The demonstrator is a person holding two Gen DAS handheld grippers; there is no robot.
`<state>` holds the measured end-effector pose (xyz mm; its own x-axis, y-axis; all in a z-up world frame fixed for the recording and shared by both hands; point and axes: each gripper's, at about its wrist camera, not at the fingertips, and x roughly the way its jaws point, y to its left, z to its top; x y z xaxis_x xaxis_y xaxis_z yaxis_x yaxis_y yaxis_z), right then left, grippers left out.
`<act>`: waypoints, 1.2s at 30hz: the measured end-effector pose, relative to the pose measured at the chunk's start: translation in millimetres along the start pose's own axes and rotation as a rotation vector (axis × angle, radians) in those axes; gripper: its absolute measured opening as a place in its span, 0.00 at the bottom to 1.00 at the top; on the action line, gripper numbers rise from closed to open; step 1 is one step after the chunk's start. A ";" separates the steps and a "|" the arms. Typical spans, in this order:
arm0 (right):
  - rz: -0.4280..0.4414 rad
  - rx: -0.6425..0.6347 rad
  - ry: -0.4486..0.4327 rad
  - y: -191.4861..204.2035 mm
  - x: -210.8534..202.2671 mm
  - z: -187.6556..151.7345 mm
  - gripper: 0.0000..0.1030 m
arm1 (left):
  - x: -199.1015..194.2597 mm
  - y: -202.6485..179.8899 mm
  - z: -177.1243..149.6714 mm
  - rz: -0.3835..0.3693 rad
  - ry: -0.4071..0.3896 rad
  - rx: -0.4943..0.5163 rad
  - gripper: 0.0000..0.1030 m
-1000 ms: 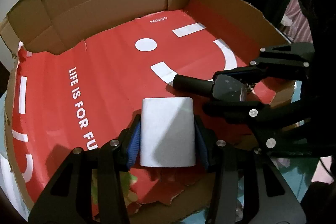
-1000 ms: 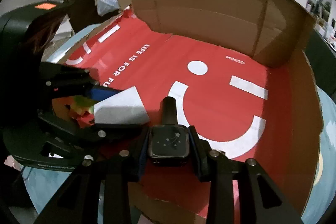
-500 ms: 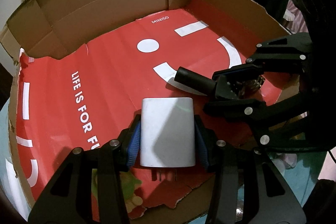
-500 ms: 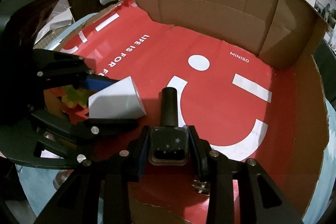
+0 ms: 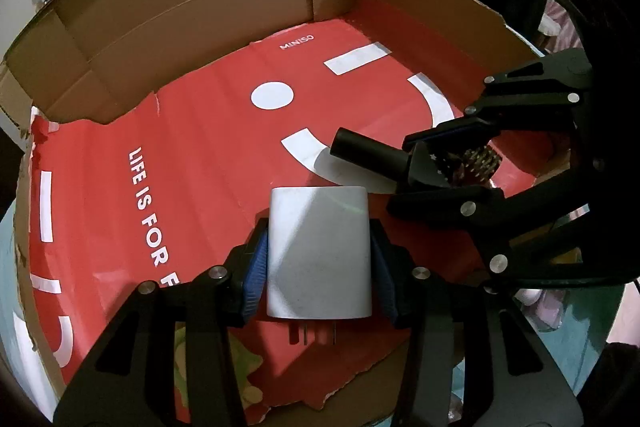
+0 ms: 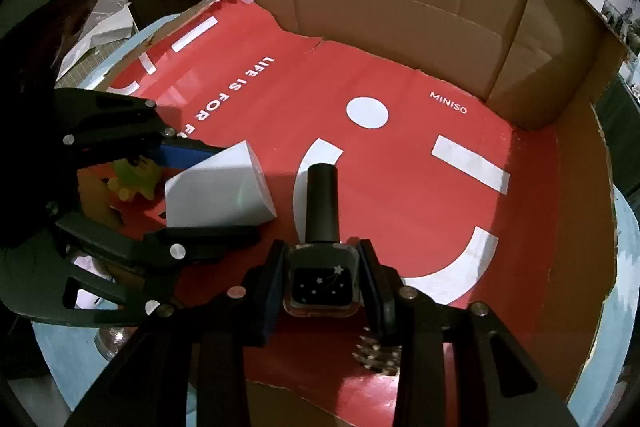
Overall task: Organize rigid objects
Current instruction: 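Lower the charger and black nail polish into the red box and release, then withdraw both tools from the box back over the table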
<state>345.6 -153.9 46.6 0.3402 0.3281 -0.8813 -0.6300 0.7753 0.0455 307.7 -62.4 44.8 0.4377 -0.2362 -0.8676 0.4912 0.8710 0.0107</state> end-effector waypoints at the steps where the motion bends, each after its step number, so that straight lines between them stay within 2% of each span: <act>1: 0.000 0.000 0.005 -0.3 -0.1 0.4 0.37 | -1.1 -0.3 -0.1 -0.008 0.000 0.000 0.43; 7: 0.005 0.008 0.013 -3.7 0.6 1.1 0.37 | -0.4 -4.0 1.5 -0.013 0.001 0.026 0.43; 20: -0.008 -0.003 0.007 -1.4 0.6 0.2 0.39 | -3.3 -0.9 1.8 -0.036 -0.001 0.008 0.44; 24: -0.003 0.007 0.002 -2.7 0.1 -0.8 0.39 | -9.2 0.8 1.4 -0.036 -0.027 -0.005 0.56; 26: -0.003 0.012 -0.001 -3.3 -1.1 -1.6 0.39 | -14.9 2.4 1.0 -0.041 -0.045 -0.012 0.57; 32: -0.010 0.024 -0.035 -2.4 -13.7 -2.4 0.52 | -34.1 9.1 -0.7 -0.034 -0.087 -0.040 0.59; 36: -0.027 0.041 -0.067 -1.1 -27.8 -1.1 0.58 | -54.6 15.4 -5.1 -0.018 -0.138 -0.080 0.69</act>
<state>336.1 -164.5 70.6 0.4034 0.3416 -0.8489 -0.5912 0.8054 0.0431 287.5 -33.9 89.8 0.5316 -0.3039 -0.7906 0.4407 0.8964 -0.0483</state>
